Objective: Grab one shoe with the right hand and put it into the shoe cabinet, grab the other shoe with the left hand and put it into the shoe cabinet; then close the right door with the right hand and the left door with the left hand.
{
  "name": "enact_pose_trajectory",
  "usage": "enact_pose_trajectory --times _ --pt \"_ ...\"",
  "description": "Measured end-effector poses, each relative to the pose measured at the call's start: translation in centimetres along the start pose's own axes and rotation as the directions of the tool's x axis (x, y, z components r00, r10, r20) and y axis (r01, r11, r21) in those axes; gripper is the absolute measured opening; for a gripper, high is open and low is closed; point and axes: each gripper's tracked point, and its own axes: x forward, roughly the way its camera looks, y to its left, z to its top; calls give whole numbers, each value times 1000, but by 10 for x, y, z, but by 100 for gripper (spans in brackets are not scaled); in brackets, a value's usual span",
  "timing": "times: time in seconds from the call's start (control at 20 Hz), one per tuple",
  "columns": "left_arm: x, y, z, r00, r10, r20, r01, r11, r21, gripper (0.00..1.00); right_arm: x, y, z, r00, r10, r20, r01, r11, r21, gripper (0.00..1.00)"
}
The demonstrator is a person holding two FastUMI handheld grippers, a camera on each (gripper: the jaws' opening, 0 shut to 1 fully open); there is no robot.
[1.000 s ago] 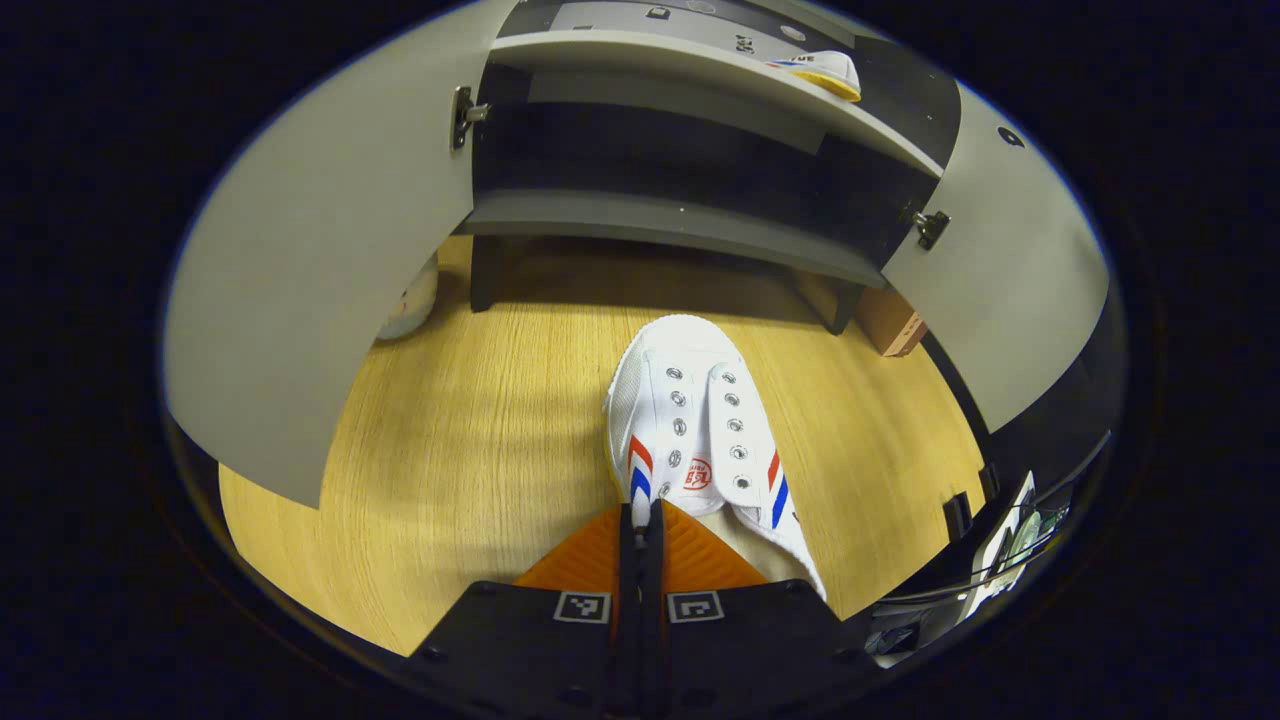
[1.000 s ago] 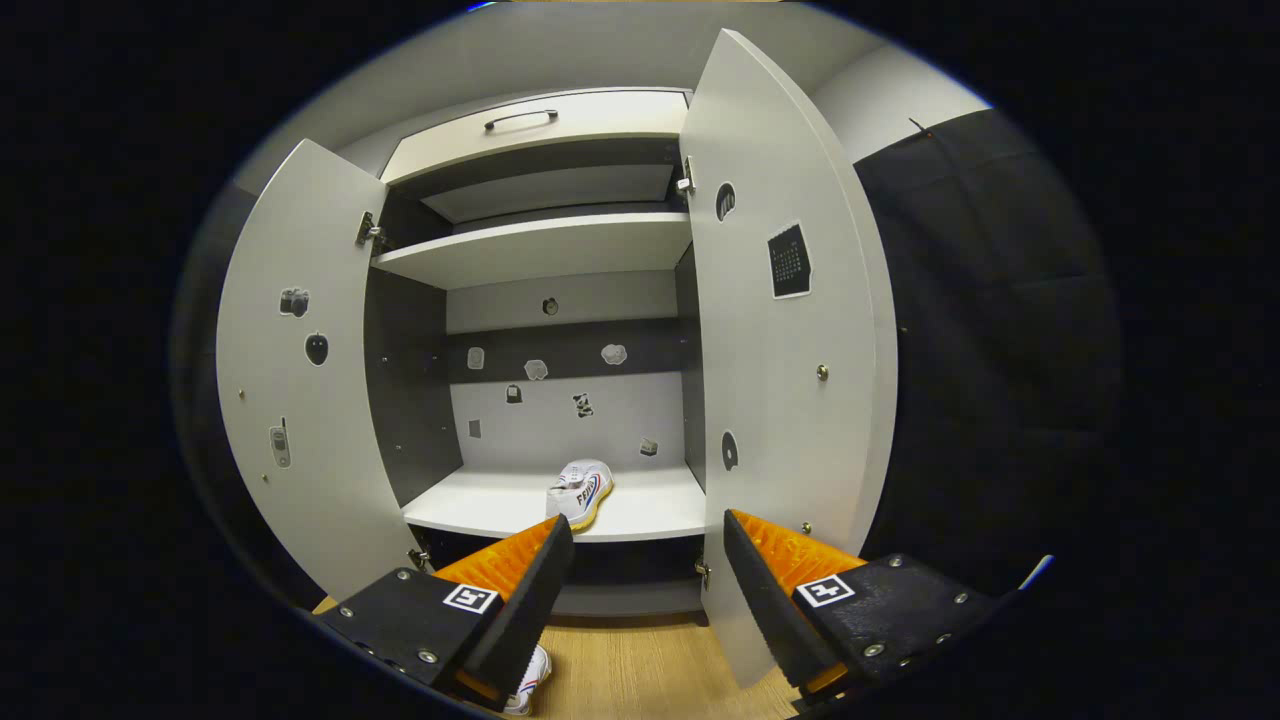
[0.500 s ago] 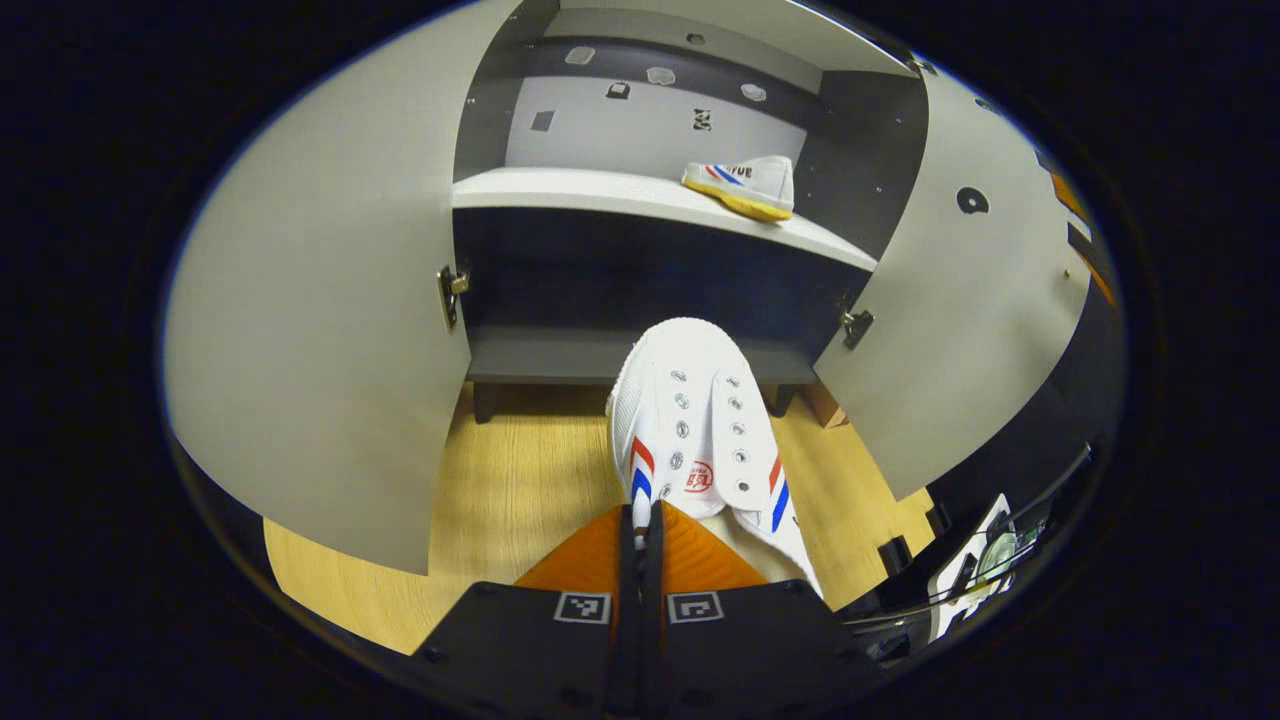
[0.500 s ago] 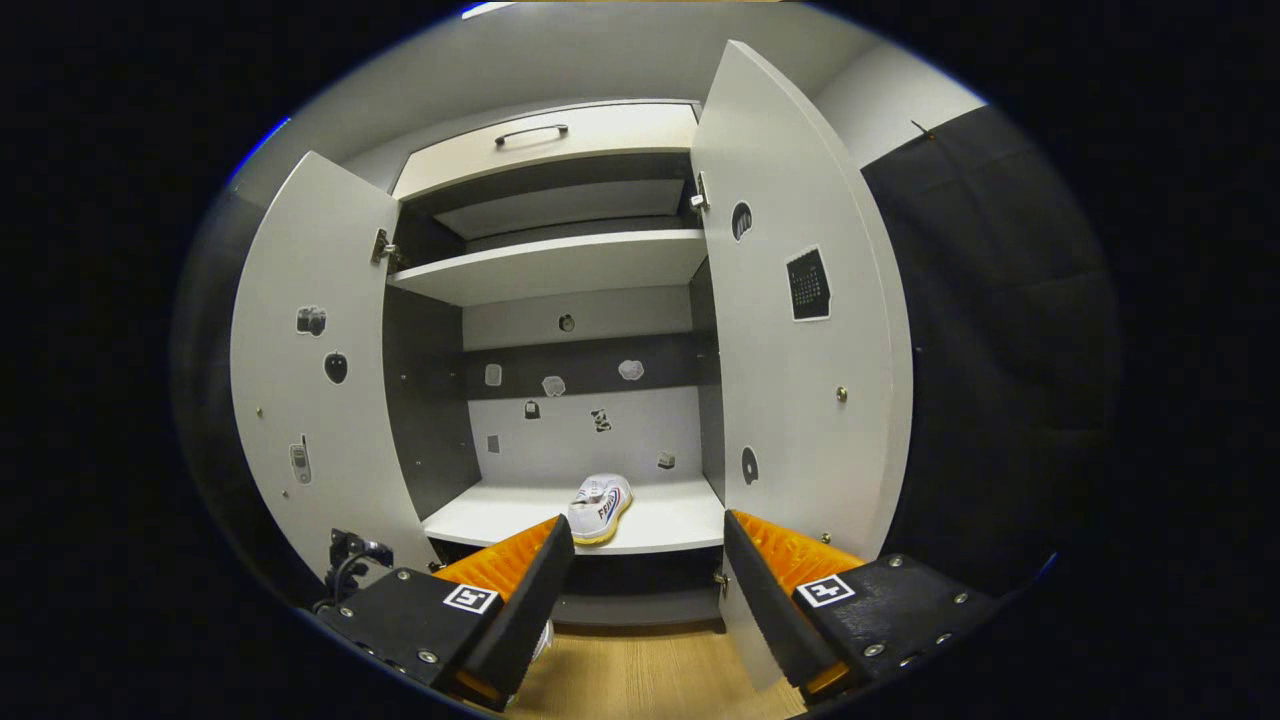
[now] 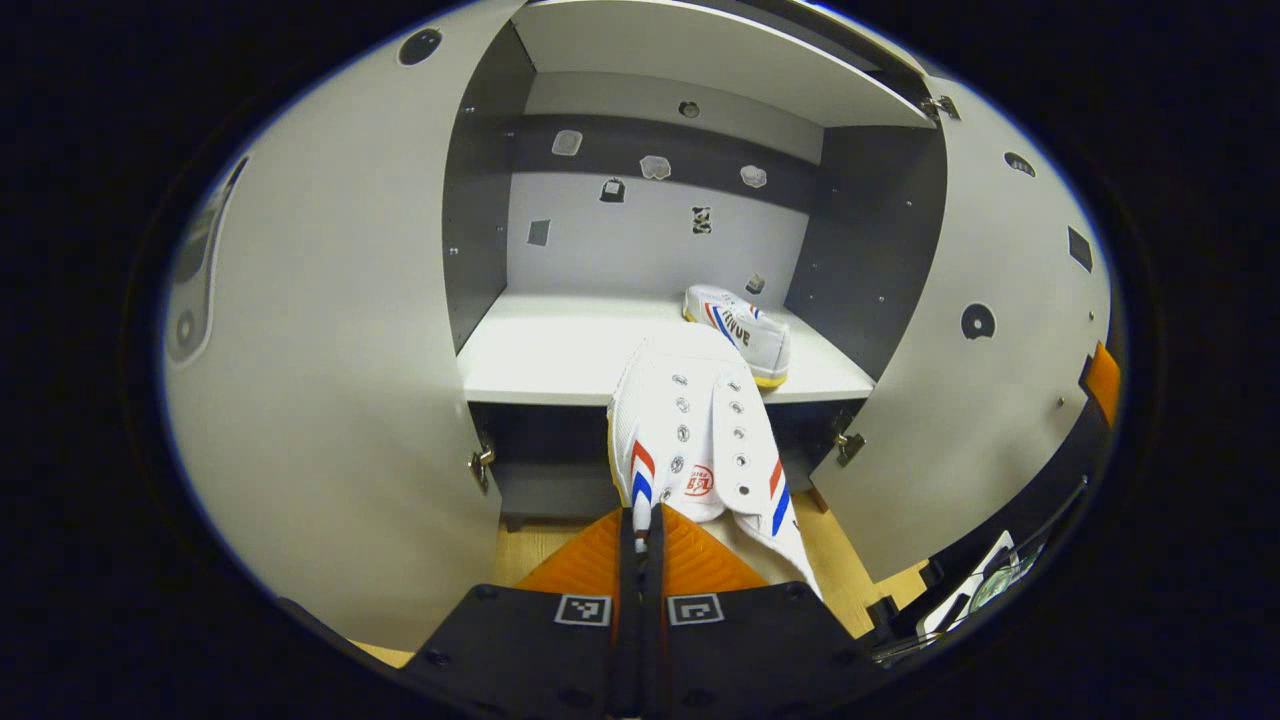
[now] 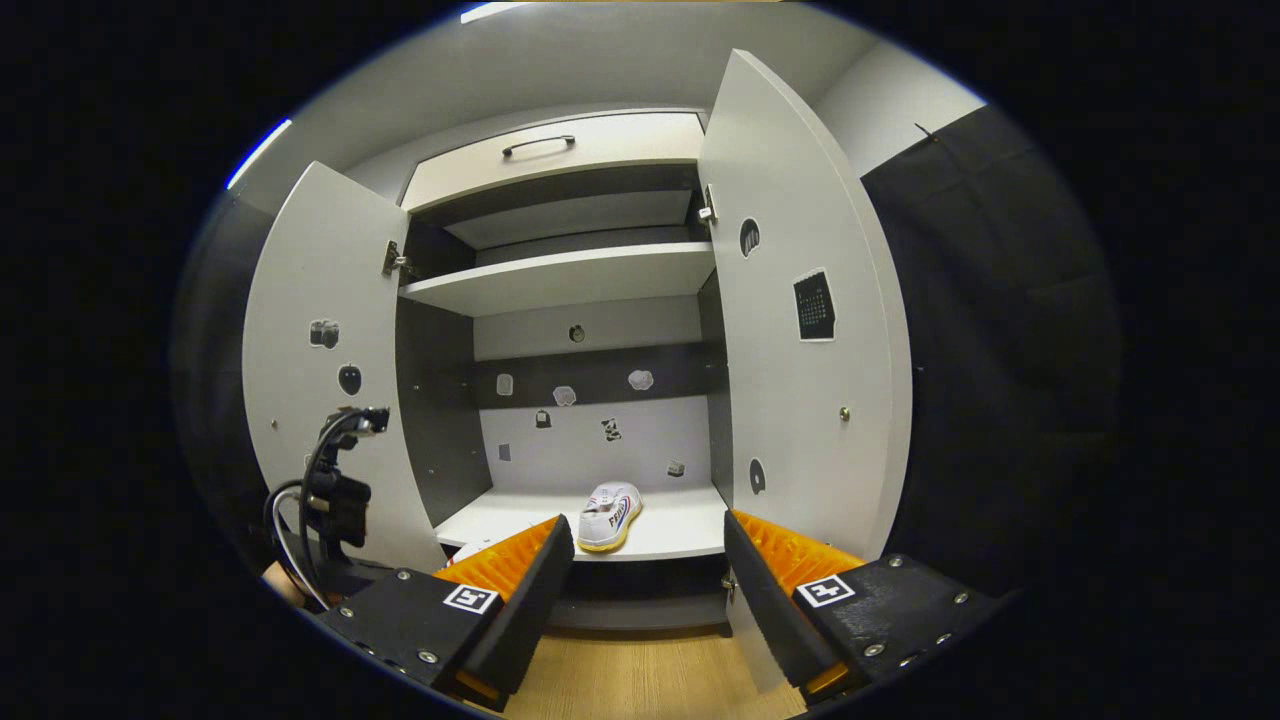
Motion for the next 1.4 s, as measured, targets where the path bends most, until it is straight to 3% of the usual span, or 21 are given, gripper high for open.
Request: enact_pose_trajectory --times 0.35,0.6,0.95,1.4 --pt "44 12 87 998 45 48 -48 998 48 6 -4 -1 2 1000 28 -4 -28 999 25 93" --pt "93 26 123 997 72 32 -72 997 10 6 -3 -6 14 999 26 21 -27 999 33 93" --pt "169 45 124 993 100 -68 -99 995 9 6 4 -11 21 999 15 43 -16 1000 22 93" --pt "192 53 104 985 114 -132 -111 993 32 7 8 -17 15 999 14 37 -14 1000 19 93"
